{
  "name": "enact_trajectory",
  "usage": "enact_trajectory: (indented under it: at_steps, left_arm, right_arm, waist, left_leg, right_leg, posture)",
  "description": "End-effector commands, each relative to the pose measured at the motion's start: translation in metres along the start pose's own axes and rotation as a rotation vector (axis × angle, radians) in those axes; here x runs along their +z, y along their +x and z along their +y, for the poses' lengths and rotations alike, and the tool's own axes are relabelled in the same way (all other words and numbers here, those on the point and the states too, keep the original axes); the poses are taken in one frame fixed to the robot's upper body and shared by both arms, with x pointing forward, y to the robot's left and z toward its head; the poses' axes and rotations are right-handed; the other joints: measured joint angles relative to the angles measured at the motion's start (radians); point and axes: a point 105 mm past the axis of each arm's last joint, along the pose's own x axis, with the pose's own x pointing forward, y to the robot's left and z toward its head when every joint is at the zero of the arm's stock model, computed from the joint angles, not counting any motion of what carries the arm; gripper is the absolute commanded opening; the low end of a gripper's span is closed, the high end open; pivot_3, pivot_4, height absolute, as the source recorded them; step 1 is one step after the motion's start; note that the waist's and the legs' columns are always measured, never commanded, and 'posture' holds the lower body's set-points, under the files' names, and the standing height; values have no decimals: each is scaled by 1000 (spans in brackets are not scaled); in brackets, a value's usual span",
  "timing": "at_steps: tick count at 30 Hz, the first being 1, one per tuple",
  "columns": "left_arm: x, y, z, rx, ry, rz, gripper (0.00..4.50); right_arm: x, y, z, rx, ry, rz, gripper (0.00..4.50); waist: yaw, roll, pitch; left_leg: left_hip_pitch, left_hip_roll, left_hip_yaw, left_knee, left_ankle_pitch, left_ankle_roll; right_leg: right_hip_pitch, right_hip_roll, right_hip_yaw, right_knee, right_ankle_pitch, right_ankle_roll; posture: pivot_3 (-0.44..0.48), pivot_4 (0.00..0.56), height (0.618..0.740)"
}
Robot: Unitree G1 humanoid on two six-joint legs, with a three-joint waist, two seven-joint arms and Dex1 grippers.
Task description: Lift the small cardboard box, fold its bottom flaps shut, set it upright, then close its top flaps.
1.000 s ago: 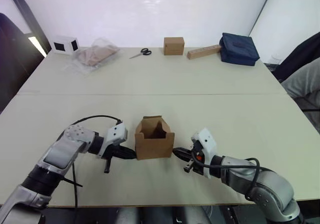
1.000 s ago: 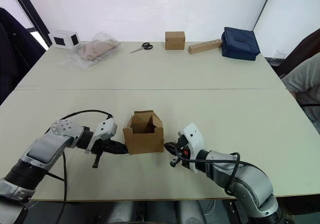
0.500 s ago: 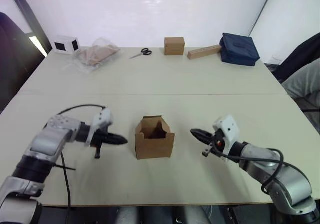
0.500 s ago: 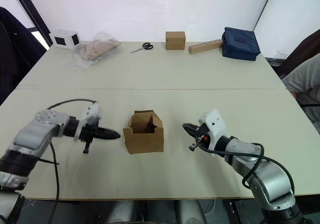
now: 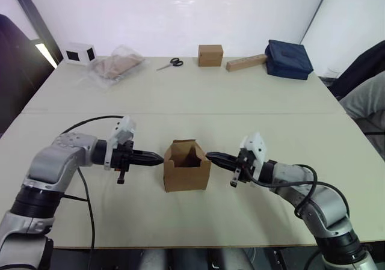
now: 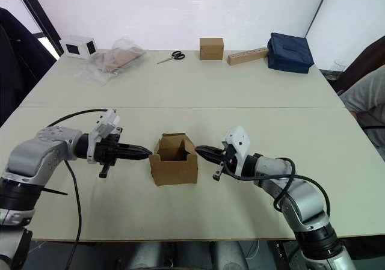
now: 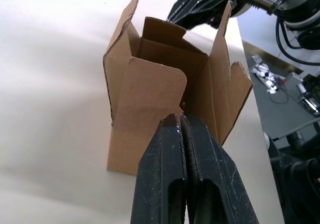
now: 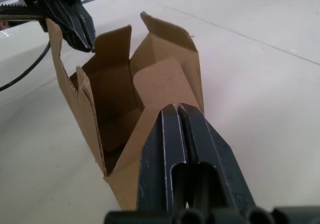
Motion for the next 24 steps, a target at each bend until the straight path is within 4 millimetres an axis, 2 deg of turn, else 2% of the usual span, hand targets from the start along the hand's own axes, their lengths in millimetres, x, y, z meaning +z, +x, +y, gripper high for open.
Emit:
enact_trajectory:
  at_steps: [1, 7, 16, 21, 24]
  left_arm:
    - [-2, 9, -2, -5, 14, -4, 62]
    - [-18, 21, 2, 11, 4, 52, 62]
    - [-35, 21, 6, 43, 30, 122, 62]
    - [-28, 20, 4, 37, 34, 96, 62]
    - [-10, 17, -3, 5, 37, 21, 62]
  right_arm:
    - [5, 9, 6, 66, -26, -22, 0]
    - [-9, 14, 7, 95, -34, 33, 0]
    - [-36, 13, 6, 90, -63, 147, 0]
    - [-31, 12, 7, 88, -65, 129, 0]
    - [-11, 11, 5, 73, -72, 60, 0]
  waist:
    - [0, 0, 0]
    - [0, 0, 0]
    - [0, 1, -1]
    - [0, 0, -3]
    - [0, 0, -3]
  left_leg:
    - [0, 0, 0, 0, 0, 0]
    - [0, 0, 0, 0, 0, 0]
    - [4, 0, 0, 0, 0, 0]
    - [19, 1, 0, -9, 0, 0]
    - [19, 0, 0, -14, 0, -1]
  right_leg:
    - [0, 0, 0, 0, 0, 0]
    - [0, 1, 0, 0, 0, 0]
    - [4, 0, 0, 0, 0, 0]
    - [16, -1, 0, -6, -2, -3]
    - [16, 0, 0, -9, -2, -4]
  posture:
    - [0, 150, 740]
    - [0, 150, 740]
    - [0, 150, 740]
    - [0, 150, 740]
    - [0, 150, 740]
